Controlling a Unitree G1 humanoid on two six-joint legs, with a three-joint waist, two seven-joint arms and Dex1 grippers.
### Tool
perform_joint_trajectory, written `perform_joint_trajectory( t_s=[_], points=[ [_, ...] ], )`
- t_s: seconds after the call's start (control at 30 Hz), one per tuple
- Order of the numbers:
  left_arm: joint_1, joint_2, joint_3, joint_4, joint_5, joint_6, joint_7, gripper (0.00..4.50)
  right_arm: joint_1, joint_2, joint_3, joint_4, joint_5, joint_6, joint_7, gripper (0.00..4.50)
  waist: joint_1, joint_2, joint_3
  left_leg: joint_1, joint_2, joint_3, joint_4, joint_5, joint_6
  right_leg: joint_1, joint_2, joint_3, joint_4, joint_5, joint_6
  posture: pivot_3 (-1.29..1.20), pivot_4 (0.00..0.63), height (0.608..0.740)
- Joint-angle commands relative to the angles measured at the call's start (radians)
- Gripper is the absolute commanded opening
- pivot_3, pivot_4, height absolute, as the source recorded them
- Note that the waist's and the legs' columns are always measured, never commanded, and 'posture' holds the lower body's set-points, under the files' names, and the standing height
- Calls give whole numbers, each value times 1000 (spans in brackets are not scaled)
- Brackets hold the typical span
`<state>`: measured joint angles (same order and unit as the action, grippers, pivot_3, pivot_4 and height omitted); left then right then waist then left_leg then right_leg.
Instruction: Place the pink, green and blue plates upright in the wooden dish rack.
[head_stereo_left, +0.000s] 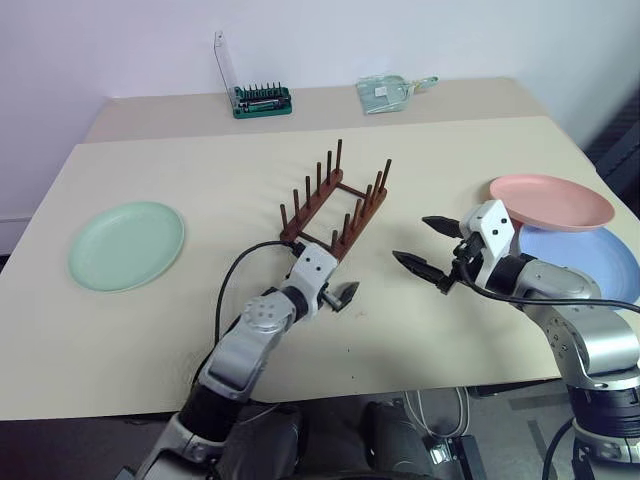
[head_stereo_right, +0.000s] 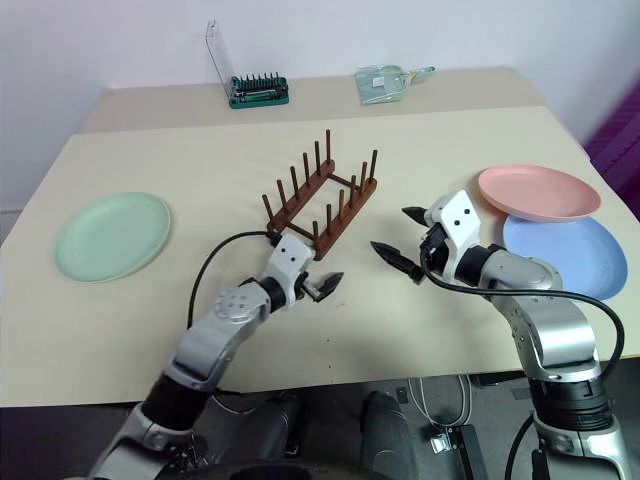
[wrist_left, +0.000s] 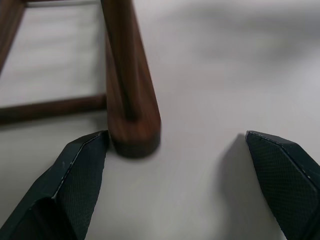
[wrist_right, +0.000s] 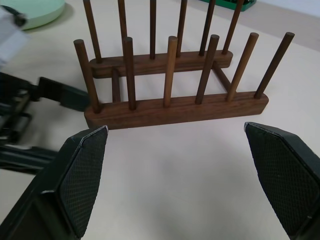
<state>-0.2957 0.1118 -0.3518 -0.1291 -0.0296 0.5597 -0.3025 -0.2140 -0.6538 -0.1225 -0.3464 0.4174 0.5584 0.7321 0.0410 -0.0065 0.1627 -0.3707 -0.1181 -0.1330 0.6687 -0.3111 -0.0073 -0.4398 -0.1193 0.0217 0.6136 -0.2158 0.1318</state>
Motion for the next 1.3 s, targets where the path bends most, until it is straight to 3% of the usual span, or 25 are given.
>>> perform_joint_trajectory(
  t_s=[0.03,0.1,0.3,0.33,0.53,0.67,0.83,1.07,1.3],
  points=[
    [-7,-26,18,74,13,8,29,4251,4,-18,-19,-26,12,-12,13,4493,0,0,0,1,0,0,0,0,0,1,0,0,0,0,0,0,150,740],
    [-17,-38,48,95,5,-4,41,3625,28,-28,-32,-32,12,-18,23,4500,2,0,-1,1,0,0,0,0,0,2,0,0,0,0,0,0,150,740],
    [-59,4,64,156,20,-74,-10,800,119,-86,-56,-51,-5,-26,52,4500,3,1,-1,2,0,0,0,0,0,2,0,0,0,0,0,0,150,740],
    [-80,30,56,166,5,-114,-76,774,149,-104,-68,-57,-4,-26,64,4500,2,0,-1,2,0,0,0,0,0,2,0,0,0,0,0,0,150,740],
    [-191,158,-4,206,-110,-324,-528,775,255,-139,-118,-92,12,-34,91,4500,-2,0,-1,1,0,0,-1,0,0,0,0,0,0,0,0,0,150,740],
    [-330,209,-30,393,-97,-452,-752,775,325,-135,-152,-135,22,-35,96,4500,1,0,0,-2,-1,-1,1,0,0,0,0,-2,0,0,0,0,150,740],
    [-417,207,-20,568,-100,-565,-881,775,395,-114,-174,-181,31,-39,82,4500,-5,0,-1,-1,0,0,0,0,1,-1,0,-1,-1,0,0,0,150,740],
    [-485,189,-2,768,-37,-665,-866,775,455,-94,-181,-209,17,-64,52,4500,-2,-1,0,-1,0,0,1,0,1,0,0,-1,-1,1,1,0,150,740],
    [-433,233,11,720,1,-643,-828,4146,434,-113,-172,-191,10,-62,49,4500,-3,0,0,-1,0,0,1,0,1,0,0,-1,-1,1,1,0,150,740]
  ],
)
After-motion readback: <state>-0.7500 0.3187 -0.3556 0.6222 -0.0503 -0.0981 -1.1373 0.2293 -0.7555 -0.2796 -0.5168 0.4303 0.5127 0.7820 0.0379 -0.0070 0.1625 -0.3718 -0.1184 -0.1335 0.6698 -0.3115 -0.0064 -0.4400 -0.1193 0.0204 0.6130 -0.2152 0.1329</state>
